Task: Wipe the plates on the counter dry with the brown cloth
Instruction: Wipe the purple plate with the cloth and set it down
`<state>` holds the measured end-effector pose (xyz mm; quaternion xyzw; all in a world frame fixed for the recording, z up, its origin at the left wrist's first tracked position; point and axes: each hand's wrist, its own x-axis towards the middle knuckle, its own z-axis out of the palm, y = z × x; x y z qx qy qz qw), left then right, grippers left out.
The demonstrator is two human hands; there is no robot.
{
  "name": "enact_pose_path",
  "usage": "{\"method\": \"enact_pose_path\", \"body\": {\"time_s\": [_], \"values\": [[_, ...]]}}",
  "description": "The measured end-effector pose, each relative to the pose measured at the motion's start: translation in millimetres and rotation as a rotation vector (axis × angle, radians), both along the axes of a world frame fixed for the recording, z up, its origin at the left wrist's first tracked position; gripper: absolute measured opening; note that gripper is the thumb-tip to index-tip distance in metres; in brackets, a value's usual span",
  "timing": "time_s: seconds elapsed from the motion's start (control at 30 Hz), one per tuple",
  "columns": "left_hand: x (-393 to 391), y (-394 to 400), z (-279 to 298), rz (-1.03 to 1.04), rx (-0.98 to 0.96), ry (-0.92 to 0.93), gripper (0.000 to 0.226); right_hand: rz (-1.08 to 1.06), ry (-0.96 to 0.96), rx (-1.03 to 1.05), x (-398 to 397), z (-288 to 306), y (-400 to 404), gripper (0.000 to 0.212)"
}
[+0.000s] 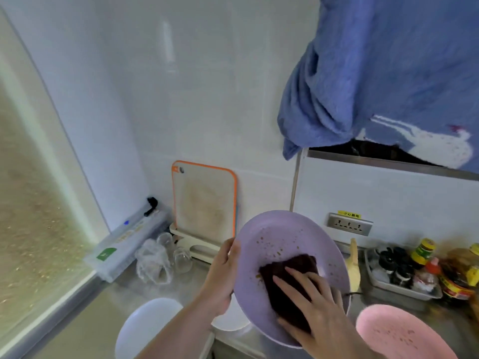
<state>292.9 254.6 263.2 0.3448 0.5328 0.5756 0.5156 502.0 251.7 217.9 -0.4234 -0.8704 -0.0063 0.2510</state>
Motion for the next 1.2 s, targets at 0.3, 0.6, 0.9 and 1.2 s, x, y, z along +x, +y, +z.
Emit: {"method": "enact_pose_path", "body": {"time_s": [0.3,0.6,0.9,1.2], "values": [[-17.8,-22.5,40.5,0.007,0.065,-0.058,0.034,0.253,-0.171,0.156,-62.6,53.9,-21.6,0.055],[-26.0,-15.7,78.6,-0.031,0.166,-0.057,0.029,-0.262,-0.050,0.295,-98.9,133.8,24.7,0.048],[-40.6,-18.5,122.7,0.018,0.257,-0.053,0.030,-0.373,0.255,0.104,-110.2,175.4,33.9,0.062],[-58.5,-23.1,142.8,0.121,0.271,0.020,0.045,0.119,-0.015,0.366,-139.3,159.1,-1.0,0.046]]}}
